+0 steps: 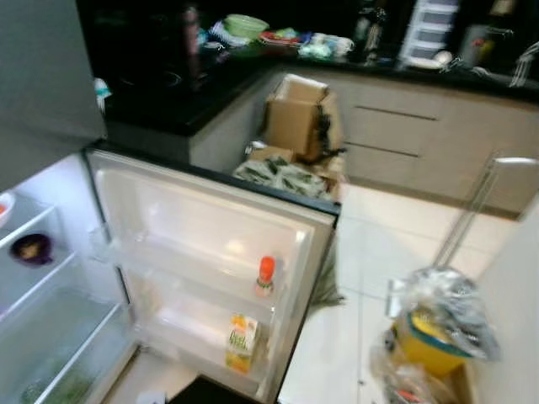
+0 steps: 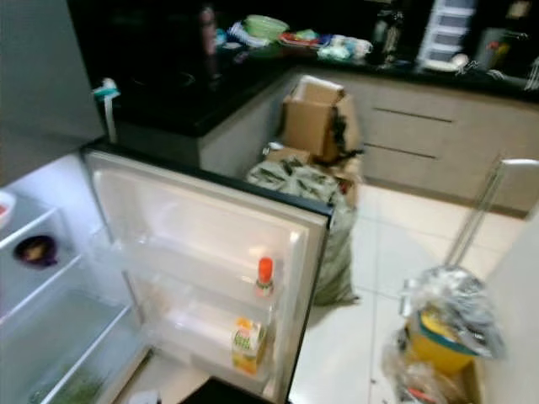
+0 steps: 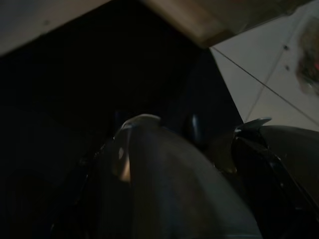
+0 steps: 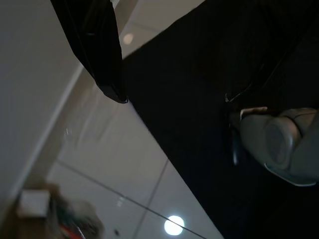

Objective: Restocking fridge

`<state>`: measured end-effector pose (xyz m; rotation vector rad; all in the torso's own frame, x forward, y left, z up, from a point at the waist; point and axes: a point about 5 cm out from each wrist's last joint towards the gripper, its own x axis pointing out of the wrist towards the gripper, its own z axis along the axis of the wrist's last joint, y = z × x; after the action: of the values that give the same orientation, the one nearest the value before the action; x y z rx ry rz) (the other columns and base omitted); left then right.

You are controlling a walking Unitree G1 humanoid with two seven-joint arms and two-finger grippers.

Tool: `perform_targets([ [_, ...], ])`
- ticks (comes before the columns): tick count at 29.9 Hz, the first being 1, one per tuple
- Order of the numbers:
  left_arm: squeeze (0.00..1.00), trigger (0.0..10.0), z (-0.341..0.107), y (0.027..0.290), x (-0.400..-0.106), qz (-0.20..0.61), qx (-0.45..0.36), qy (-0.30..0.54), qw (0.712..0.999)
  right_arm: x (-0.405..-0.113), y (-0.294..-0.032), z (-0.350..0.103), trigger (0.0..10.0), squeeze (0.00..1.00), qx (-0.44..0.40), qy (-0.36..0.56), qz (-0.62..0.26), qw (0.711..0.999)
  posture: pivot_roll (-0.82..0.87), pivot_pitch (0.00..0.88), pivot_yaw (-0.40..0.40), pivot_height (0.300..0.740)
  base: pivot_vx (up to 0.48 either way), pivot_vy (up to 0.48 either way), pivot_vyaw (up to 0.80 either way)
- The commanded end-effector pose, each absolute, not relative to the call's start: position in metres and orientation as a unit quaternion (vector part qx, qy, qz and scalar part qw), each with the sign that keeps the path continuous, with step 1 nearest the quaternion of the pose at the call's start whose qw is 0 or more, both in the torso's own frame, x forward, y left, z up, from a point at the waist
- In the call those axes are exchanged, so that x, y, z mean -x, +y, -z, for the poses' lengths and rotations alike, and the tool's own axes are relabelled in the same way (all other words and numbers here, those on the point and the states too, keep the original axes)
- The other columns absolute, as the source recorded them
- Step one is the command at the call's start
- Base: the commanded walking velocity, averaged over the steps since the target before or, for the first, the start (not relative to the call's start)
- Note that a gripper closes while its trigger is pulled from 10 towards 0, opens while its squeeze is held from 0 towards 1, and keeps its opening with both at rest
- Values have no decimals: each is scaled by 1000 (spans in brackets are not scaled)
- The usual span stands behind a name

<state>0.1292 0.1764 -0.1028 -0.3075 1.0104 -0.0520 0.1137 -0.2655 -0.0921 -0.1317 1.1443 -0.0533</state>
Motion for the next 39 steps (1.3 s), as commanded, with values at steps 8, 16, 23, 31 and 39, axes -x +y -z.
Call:
perform_targets([
  [8, 0, 10000, 106, 171, -121, 27, 153, 494, 855, -116, -269, 90, 10000, 0, 59, 535, 25, 842, -71, 0, -52, 740, 0, -401, 768],
  [16, 0, 10000, 106, 170, -120, 27, 154, 496, 854, -115, -271, 89, 10000, 0, 60, 535, 28, 842, -72, 0, -54, 740, 0, -295, 764],
  [23, 0, 10000, 107, 169, -120, 24, 159, 496, 853, -118, -279, 86, 10000, 0, 74, 525, 52, 846, -72, 0, -54, 740, 0, 0, 662],
  [31, 0, 10000, 107, 169, -120, 24, 161, 495, 854, -137, -298, 72, 10000, 0, 72, 478, 118, 868, -73, 0, -52, 740, 0, 0, 0],
  [39, 0, 10000, 106, 171, -121, 26, 158, 494, 855, -180, -315, 43, 10000, 0, -22, 368, 183, 911, -70, 0, -49, 740, 0, 0, 0],
])
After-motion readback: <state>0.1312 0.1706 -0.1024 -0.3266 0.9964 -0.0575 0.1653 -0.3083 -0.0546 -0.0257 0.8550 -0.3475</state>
